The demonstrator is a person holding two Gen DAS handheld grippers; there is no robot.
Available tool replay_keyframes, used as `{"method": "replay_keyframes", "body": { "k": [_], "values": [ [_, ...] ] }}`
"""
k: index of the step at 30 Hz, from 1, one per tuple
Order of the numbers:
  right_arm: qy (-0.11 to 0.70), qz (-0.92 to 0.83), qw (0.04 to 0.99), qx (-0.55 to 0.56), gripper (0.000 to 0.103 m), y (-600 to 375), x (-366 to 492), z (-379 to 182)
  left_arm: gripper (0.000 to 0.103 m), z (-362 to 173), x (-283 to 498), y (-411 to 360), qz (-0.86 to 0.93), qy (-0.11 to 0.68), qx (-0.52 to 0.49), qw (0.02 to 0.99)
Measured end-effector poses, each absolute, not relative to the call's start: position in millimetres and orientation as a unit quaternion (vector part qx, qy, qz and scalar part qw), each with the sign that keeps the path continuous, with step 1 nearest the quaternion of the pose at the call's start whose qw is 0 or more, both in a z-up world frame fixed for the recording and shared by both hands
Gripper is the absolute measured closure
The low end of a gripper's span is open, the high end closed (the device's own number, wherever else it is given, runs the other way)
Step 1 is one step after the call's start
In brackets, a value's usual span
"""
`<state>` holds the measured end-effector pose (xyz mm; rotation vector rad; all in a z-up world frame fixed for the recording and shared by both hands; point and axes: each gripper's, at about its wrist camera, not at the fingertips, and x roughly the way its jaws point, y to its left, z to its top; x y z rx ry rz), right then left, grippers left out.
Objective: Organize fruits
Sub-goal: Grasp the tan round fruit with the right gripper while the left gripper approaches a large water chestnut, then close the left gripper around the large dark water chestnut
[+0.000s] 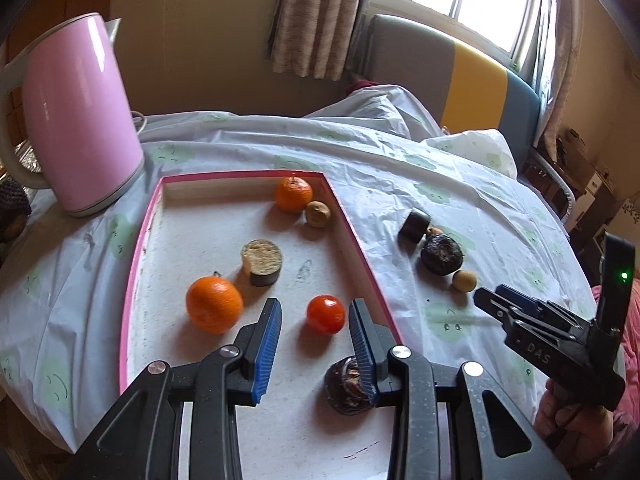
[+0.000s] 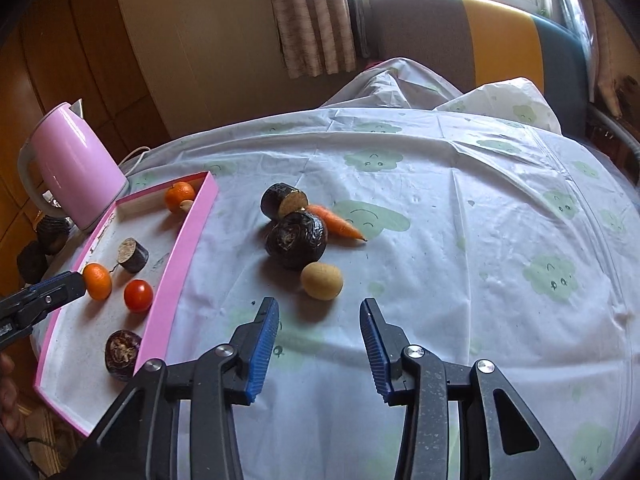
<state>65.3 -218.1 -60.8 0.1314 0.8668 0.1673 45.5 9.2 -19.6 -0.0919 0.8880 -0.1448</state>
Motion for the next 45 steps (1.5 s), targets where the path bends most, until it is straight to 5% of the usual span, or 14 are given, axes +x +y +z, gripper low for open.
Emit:
{"method": "replay_keyframes", "body": {
  "k": [10, 12, 27, 31, 35, 45],
  "values": [
    [0.432, 0.085, 0.897, 0.047, 0.060, -210.6, 91.3, -74.7, 0.068, -20.4, 56.0, -14.0, -0.095, 0.435, -0.034, 0.895],
    [0.435, 0.087, 0.895, 0.040, 0.075, -209.8, 93.5, -77.5, 0.068, -20.7, 58.3, -18.0, -0.099, 0.436, -0.033, 0.894],
    [0.423, 0.011, 0.905, 0.047, 0.076, -250.5, 75.6, -75.3, 0.068, -25.5, 85.2, -74.4, -0.142, 0.455, -0.025, 0.879],
    [0.420, 0.004, 0.906, 0.054, 0.076, -258.8, 73.4, -76.5, 0.064, -33.3, 93.7, -92.6, -0.154, 0.468, -0.030, 0.870],
    [0.414, 0.002, 0.908, 0.057, 0.076, -259.9, 71.6, -77.9, 0.047, -40.1, 102.8, -103.6, -0.156, 0.476, -0.047, 0.864],
    [0.410, 0.011, 0.909, 0.069, 0.075, -262.1, 71.7, -82.5, 0.046, -58.3, 129.8, -124.1, -0.145, 0.495, -0.050, 0.856]
  ]
}}
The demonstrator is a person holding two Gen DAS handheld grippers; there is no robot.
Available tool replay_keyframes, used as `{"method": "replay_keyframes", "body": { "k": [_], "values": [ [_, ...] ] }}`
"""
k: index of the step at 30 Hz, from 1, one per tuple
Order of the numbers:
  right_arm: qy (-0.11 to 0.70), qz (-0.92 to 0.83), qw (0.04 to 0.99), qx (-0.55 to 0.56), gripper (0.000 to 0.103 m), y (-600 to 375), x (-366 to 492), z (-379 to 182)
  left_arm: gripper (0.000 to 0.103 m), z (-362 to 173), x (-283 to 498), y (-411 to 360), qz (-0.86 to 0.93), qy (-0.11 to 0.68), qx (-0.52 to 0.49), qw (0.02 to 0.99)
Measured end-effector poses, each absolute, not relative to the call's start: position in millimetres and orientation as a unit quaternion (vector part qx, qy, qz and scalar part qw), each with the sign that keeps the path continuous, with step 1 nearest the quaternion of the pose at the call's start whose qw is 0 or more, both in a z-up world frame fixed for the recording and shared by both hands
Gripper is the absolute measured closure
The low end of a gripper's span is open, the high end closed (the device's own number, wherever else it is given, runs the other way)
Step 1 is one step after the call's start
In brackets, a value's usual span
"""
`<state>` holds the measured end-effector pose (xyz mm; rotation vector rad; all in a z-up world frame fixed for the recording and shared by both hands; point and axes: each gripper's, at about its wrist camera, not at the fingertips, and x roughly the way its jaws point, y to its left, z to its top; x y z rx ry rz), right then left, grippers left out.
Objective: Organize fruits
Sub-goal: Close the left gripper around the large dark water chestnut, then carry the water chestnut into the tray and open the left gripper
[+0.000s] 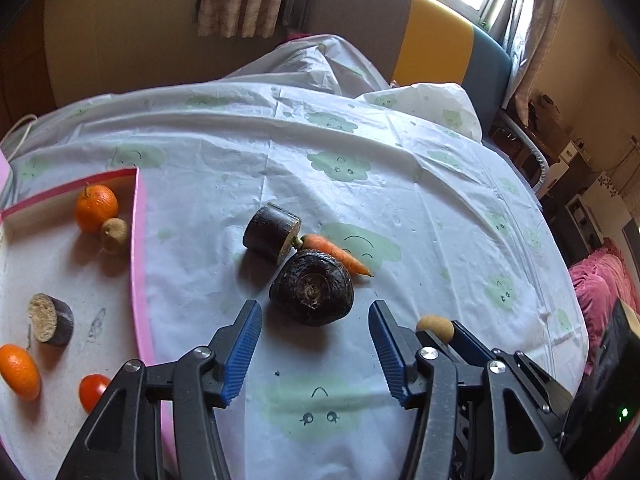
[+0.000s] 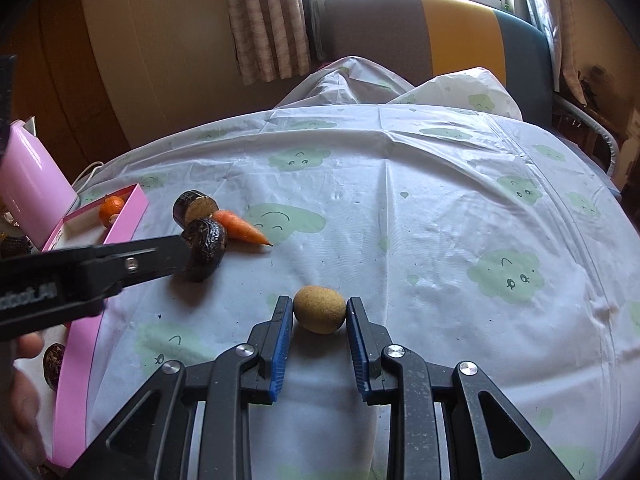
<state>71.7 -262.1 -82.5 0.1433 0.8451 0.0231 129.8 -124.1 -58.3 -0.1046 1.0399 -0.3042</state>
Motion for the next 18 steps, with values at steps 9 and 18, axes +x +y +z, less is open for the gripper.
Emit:
{"method": "replay_keyframes", "body": {
  "k": [9, 18],
  "values": [
    [0.409, 0.016, 0.909, 0.075, 0.075, -263.3, 72.0, -84.0, 0.046, -75.6, 147.2, -124.9, -0.136, 0.509, -0.067, 0.848],
    [0.409, 0.017, 0.909, 0.079, 0.075, -264.1, 72.0, -85.8, 0.055, -74.8, 136.6, -131.7, -0.147, 0.500, -0.039, 0.853]
  ]
}}
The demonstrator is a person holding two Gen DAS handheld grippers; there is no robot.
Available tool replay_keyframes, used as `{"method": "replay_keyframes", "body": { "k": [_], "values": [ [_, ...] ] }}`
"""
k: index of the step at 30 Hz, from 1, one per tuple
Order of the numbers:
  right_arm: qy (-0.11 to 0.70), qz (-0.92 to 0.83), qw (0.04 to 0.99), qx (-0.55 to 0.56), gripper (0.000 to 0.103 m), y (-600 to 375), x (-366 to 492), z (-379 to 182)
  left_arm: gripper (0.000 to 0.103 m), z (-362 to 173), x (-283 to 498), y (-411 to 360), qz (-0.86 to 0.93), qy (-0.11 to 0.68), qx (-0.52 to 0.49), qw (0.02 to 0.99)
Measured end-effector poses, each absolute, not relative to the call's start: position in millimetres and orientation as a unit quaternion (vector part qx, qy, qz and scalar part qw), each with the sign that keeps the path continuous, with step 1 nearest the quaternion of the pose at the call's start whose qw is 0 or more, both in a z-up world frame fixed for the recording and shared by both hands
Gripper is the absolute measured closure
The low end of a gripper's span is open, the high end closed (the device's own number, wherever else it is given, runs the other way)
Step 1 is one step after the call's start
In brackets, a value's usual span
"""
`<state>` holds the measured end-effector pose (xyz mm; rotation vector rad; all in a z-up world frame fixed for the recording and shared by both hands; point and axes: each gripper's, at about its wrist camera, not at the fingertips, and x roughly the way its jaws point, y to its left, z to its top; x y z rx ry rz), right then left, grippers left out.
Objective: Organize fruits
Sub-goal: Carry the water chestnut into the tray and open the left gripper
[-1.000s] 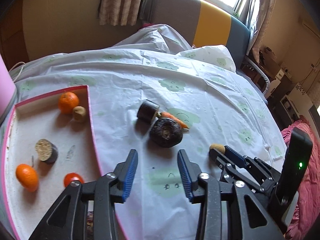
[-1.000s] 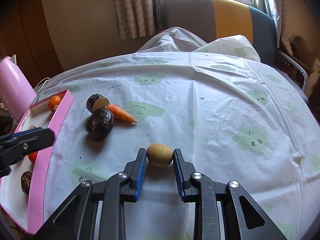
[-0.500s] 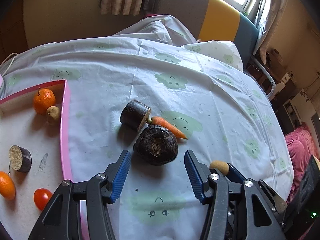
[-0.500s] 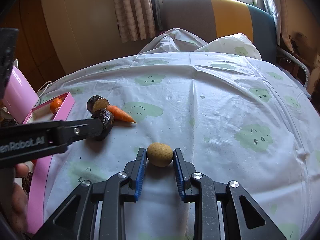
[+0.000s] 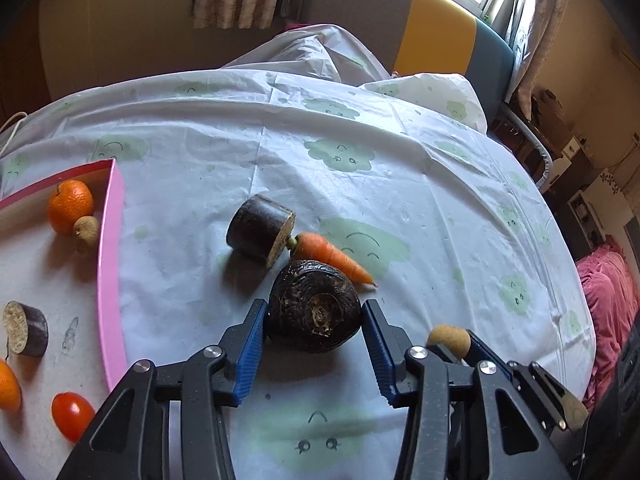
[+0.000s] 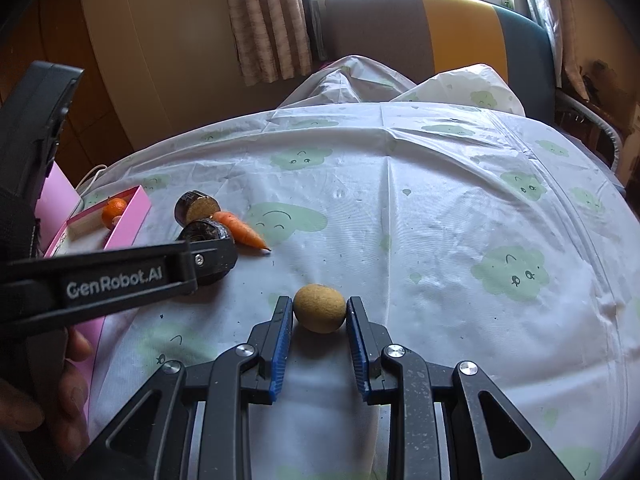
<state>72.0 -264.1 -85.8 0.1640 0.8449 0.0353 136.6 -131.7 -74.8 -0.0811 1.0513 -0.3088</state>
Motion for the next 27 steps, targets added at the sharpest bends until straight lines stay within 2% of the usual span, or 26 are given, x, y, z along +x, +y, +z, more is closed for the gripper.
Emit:
{"method": "replay_keyframes", "body": {
  "k": [27],
  "values": [
    [0.410, 0.006, 0.910, 0.054, 0.076, -258.3, 71.8, -87.1, 0.055, -15.0, 65.6, -94.7, -0.145, 0.428, -0.005, 0.892]
  ]
}}
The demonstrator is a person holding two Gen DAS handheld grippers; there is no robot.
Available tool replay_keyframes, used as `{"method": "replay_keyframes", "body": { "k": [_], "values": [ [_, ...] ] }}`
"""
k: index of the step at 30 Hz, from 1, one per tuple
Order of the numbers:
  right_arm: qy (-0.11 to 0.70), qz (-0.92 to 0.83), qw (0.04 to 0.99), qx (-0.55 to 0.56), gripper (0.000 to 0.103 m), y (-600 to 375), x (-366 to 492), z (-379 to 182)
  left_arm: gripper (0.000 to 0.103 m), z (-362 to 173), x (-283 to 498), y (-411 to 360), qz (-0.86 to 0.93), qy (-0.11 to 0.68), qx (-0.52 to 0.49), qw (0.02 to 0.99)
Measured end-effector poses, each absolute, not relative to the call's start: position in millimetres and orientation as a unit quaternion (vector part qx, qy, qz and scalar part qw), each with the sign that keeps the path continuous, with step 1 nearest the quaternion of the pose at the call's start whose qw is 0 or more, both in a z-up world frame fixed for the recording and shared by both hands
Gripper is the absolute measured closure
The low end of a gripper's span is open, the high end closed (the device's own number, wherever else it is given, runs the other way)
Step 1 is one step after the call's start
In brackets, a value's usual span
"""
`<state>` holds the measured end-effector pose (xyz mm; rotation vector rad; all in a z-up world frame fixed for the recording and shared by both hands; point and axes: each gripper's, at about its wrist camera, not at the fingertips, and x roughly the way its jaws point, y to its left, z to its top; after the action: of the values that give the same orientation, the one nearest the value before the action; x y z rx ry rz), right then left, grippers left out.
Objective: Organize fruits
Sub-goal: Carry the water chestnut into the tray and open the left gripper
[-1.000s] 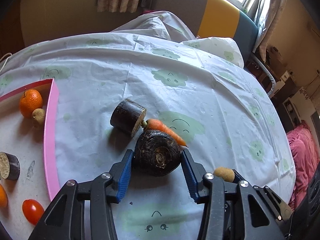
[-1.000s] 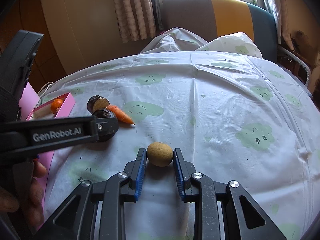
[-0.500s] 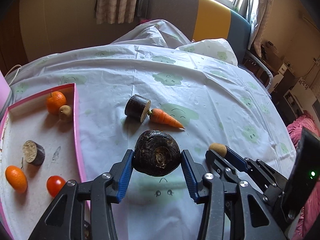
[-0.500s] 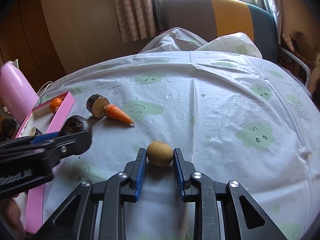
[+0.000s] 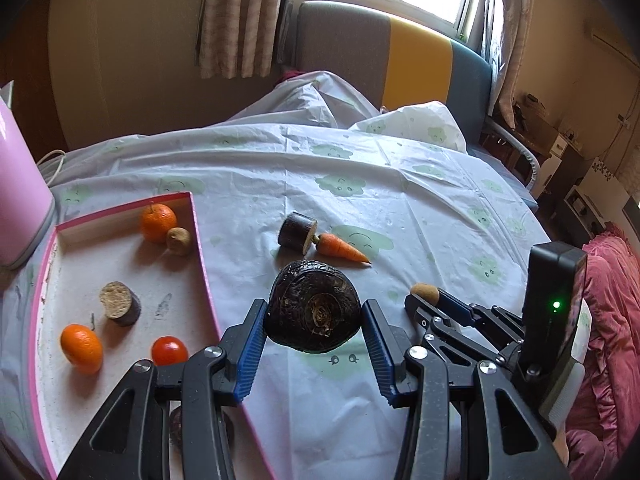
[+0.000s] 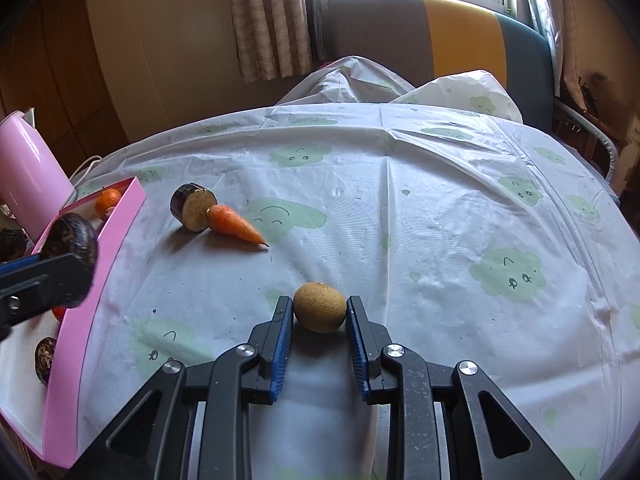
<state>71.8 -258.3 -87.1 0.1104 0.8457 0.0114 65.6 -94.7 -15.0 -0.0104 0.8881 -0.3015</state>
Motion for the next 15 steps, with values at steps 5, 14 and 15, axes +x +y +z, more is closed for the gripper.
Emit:
{"method": "replay_keyframes", "body": {
  "k": [5, 14, 15],
  "values": [
    [0.410, 0.002, 0.911, 0.048, 0.076, -256.1, 71.7, -86.9, 0.055, -7.8, 60.3, -77.7, -0.136, 0.420, -0.011, 0.897],
    [0.411, 0.000, 0.911, 0.042, 0.076, -254.5, 72.3, -87.1, 0.055, -7.1, 47.3, -14.1, -0.089, 0.421, -0.037, 0.902],
    [0.411, 0.000, 0.911, 0.042, 0.076, -254.6, 72.3, -87.1, 0.055, -8.7, 45.6, -6.0, -0.081, 0.423, -0.041, 0.901]
  ]
}}
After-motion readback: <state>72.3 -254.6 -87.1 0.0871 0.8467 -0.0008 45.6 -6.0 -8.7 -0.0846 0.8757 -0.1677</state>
